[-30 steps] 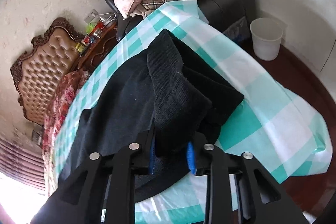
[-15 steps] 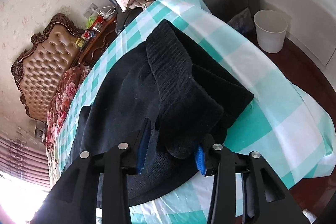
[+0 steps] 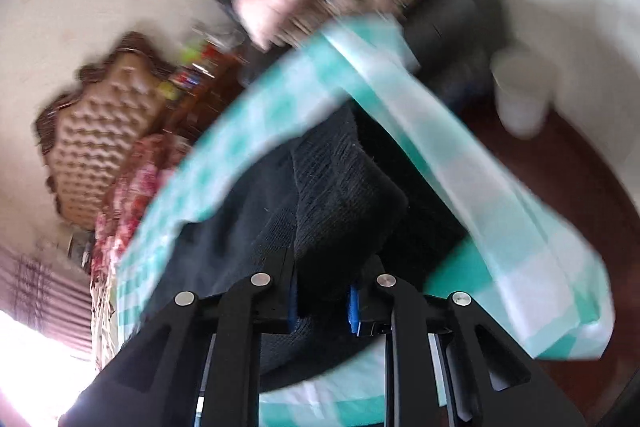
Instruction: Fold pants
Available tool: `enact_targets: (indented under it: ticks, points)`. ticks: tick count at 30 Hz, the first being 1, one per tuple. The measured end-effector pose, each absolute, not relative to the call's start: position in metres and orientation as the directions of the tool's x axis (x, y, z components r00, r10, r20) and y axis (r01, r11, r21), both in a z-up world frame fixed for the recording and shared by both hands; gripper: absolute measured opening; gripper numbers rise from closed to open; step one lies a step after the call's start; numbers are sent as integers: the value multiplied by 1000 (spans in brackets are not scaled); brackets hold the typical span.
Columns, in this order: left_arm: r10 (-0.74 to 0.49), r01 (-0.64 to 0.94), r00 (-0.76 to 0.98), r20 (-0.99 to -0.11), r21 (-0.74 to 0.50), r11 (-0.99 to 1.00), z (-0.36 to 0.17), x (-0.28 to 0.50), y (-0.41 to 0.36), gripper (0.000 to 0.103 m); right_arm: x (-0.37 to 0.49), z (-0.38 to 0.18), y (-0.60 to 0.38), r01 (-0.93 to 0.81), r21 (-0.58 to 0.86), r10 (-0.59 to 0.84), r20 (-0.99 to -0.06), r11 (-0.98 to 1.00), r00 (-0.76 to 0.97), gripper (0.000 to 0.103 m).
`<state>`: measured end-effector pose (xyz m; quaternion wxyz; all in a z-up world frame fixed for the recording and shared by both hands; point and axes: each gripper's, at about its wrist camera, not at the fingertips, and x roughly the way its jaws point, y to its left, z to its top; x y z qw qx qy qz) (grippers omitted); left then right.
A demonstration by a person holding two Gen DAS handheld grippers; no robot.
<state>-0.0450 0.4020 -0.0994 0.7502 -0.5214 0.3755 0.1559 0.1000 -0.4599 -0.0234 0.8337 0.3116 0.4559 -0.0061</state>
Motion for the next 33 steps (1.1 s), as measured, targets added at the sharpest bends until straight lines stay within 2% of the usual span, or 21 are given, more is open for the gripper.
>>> enact_targets:
  ticks: [4, 9, 11, 14, 15, 18, 19, 24, 28, 30, 33]
  points:
    - [-161, -604, 690, -706, -684, 409, -111, -44, 408, 12, 103, -57, -466, 326, 486, 264, -801, 811, 538, 19]
    - [-137, -544, 731, -669, -692, 475, -79, -38, 406, 12, 94, -37, -463, 292, 521, 287, -765, 802, 577, 19]
    - [-120, -554, 722, -682, -673, 490, -75, -37, 403, 12, 87, -30, -463, 278, 539, 298, -747, 795, 594, 19]
    - [-147, -613, 664, -733, -647, 454, -108, -40, 405, 12, 91, -39, -463, 292, 495, 267, -777, 818, 570, 19]
    - [-153, -616, 662, -734, -649, 447, -114, -42, 406, 16, 93, -50, -466, 316, 485, 263, -796, 815, 544, 19]
    - [-139, -605, 678, -722, -655, 452, -117, -48, 409, 35, 95, -61, -465, 326, 445, 232, -819, 834, 525, 19]
    - [-140, -600, 684, -716, -661, 451, -117, -51, 412, 38, 96, -61, -465, 321, 437, 226, -820, 840, 525, 19]
    - [-130, -587, 729, -672, -712, 385, -119, -58, 433, 40, 96, -62, -464, 318, 411, 206, -829, 854, 520, 21]
    - [-188, -575, 734, -653, -744, 340, -131, -49, 443, 46, 94, -64, -464, 301, 416, 212, -821, 858, 529, 22]
    - [-182, -579, 736, -652, -745, 330, -135, -44, 447, 44, 95, -64, -464, 300, 413, 209, -822, 860, 530, 21]
    - [-187, -571, 729, -659, -735, 366, -133, -29, 453, 14, 93, -65, -463, 299, 413, 206, -818, 861, 537, 19]
